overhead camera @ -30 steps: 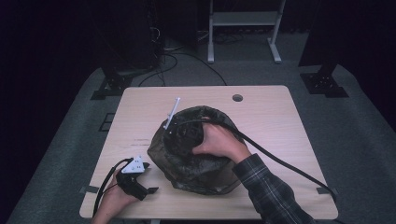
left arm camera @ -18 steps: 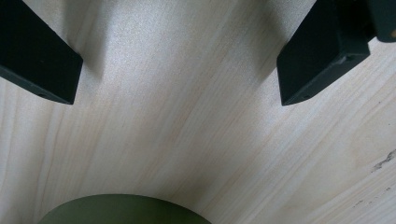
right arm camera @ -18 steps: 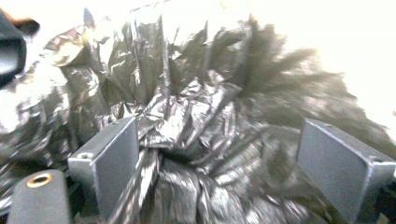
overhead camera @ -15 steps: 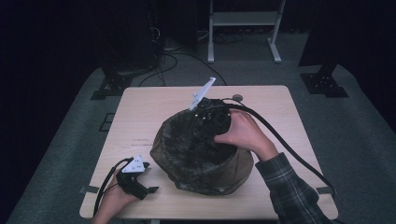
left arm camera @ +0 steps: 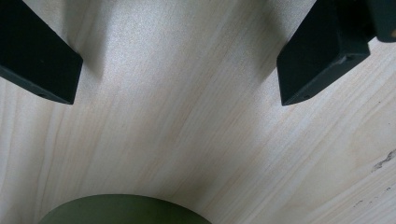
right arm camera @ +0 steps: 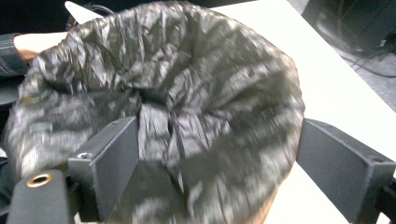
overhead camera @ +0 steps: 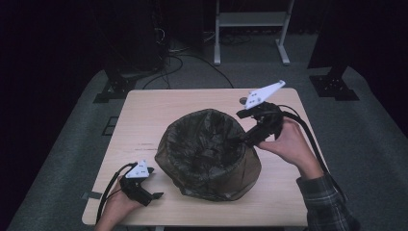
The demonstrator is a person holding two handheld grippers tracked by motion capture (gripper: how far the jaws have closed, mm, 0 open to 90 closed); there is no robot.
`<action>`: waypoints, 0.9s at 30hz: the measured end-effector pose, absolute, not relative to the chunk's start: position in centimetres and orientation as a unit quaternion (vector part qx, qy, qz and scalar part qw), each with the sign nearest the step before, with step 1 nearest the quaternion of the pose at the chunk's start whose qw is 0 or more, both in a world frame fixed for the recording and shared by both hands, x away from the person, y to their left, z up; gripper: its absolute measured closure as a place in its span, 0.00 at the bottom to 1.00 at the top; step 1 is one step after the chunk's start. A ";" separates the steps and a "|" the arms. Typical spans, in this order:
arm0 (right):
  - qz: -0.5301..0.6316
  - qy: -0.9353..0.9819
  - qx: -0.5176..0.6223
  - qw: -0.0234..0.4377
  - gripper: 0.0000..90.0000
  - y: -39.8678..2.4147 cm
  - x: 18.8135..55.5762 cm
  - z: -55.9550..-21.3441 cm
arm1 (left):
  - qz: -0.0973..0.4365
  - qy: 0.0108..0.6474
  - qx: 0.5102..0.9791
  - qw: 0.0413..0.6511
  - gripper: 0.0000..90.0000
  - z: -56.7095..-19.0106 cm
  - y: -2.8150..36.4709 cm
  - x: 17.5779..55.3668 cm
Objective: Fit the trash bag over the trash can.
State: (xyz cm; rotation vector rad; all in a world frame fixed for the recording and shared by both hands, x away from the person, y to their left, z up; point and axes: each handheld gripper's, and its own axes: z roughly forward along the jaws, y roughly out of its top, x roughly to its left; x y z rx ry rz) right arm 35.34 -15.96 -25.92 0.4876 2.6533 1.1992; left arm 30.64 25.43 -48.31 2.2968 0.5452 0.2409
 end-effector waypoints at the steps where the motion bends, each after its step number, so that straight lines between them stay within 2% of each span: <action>1: 0.408 0.892 0.169 0.095 0.13 -16.6 35.1 -26.1 | 0.094 0.213 0.897 0.375 0.00 -48.3 25.4 30.6; 9: 0.442 0.866 0.206 0.111 0.13 -21.8 33.4 -28.5 | 0.094 0.213 0.897 0.375 0.00 -48.3 25.4 30.6; 17: 0.464 0.842 0.244 0.127 0.13 -26.2 31.7 -32.8 | 0.094 0.213 0.898 0.374 0.00 -48.3 25.4 30.6; 27: 0.473 0.826 0.283 0.118 0.13 -28.7 30.9 -39.1 | 0.094 0.213 0.898 0.374 0.00 -48.3 25.4 30.6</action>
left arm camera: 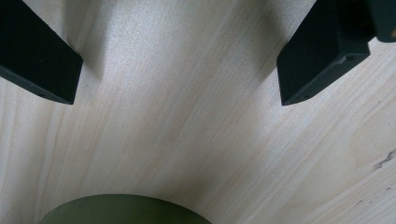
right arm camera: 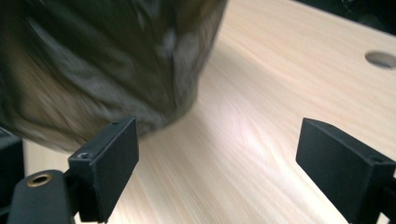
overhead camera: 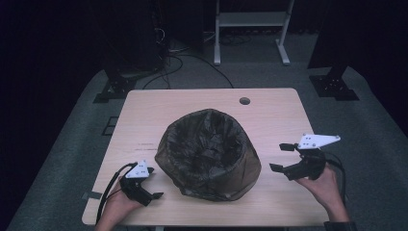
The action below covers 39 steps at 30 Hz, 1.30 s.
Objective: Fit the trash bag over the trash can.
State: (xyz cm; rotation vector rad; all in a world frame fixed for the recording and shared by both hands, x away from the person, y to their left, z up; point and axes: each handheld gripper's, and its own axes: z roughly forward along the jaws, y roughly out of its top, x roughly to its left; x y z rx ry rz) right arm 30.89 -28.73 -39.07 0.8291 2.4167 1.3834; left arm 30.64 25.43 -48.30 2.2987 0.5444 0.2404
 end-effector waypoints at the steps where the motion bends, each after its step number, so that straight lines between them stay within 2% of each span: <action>1: 0.470 0.827 0.284 0.120 0.13 -28.8 30.8 -39.7 | 0.094 0.213 0.898 0.374 0.00 -48.3 25.4 30.6; 16: 0.431 0.835 0.323 0.116 0.12 -29.0 30.8 -46.6 | 0.094 0.213 0.898 0.374 0.00 -48.3 25.4 30.6; 39: 0.409 0.863 0.281 0.095 0.13 -26.5 30.6 -48.5 | 0.093 0.211 0.898 0.374 0.00 -48.3 25.4 30.6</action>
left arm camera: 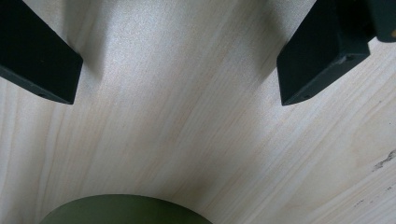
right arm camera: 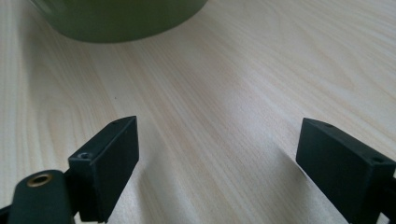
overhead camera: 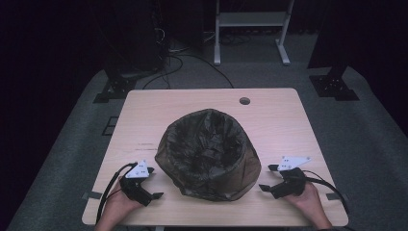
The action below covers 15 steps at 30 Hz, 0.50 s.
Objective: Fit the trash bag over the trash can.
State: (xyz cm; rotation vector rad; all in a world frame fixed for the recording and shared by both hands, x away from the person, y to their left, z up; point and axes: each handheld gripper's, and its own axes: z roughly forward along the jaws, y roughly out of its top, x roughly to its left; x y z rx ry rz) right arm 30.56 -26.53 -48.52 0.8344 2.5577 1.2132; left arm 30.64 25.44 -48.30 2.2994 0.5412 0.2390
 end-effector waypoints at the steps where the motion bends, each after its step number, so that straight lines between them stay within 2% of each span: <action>1: 0.399 0.868 0.277 0.098 0.13 -26.4 30.6 -48.6 | 0.093 0.211 0.898 0.374 0.00 -48.3 25.4 30.6; 4: 0.384 0.877 0.268 0.113 0.12 -25.8 30.4 -48.7 | 0.093 0.211 0.898 0.374 0.00 -48.3 25.4 30.6; 15: 0.383 0.877 0.268 0.112 0.12 -25.8 30.4 -48.7 | 0.095 0.216 0.897 0.373 0.00 -48.3 25.5 30.7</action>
